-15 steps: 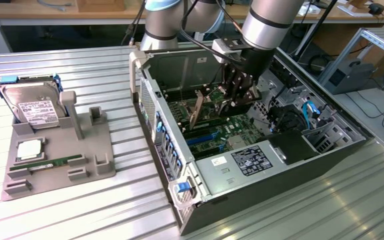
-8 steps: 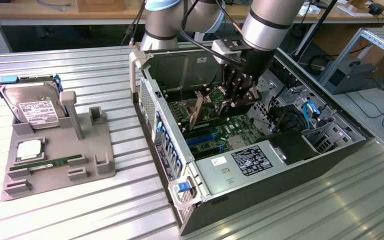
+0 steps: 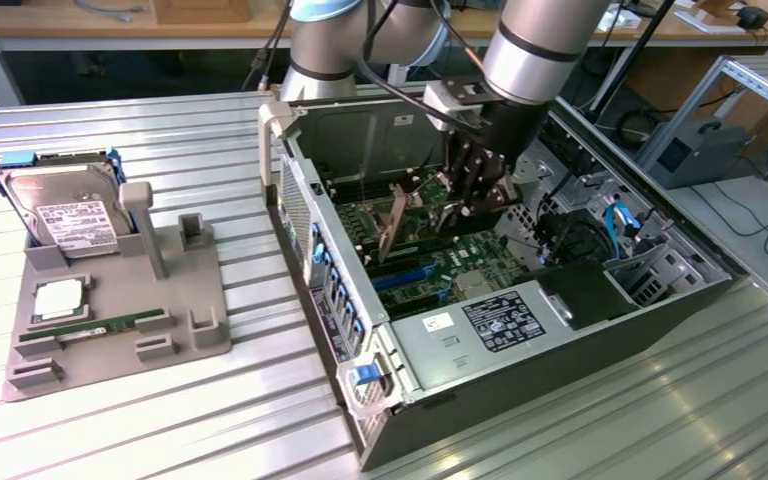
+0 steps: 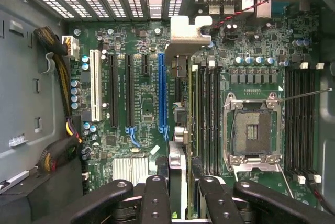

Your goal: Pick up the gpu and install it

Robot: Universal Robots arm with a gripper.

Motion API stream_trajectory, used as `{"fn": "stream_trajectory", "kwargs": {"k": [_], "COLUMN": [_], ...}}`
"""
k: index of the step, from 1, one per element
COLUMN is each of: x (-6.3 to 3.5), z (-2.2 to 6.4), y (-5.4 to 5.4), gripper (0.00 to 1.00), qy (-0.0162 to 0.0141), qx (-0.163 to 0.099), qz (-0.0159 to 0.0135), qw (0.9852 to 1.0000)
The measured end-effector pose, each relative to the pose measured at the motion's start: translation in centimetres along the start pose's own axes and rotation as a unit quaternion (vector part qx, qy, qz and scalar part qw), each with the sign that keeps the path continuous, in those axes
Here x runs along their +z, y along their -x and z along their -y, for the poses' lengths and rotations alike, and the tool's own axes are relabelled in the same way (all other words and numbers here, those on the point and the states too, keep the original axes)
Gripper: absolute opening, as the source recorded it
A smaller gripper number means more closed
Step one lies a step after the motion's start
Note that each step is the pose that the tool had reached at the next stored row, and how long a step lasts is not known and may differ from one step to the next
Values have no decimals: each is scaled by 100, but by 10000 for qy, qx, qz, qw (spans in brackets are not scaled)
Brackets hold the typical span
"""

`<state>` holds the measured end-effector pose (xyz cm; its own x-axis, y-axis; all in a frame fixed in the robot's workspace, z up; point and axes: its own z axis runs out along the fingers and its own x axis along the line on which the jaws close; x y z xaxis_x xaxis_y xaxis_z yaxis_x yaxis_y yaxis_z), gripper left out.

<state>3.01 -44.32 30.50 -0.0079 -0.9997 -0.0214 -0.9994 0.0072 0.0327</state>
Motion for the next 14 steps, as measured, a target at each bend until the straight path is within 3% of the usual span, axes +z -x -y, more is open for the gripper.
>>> {"fn": "stream_trajectory", "kwargs": {"k": [14], "x": [71], "z": [-38], "y": [-61], "gripper": [27], "qy": [0], "qx": [0], "qz": [0], "qw": [10000]}}
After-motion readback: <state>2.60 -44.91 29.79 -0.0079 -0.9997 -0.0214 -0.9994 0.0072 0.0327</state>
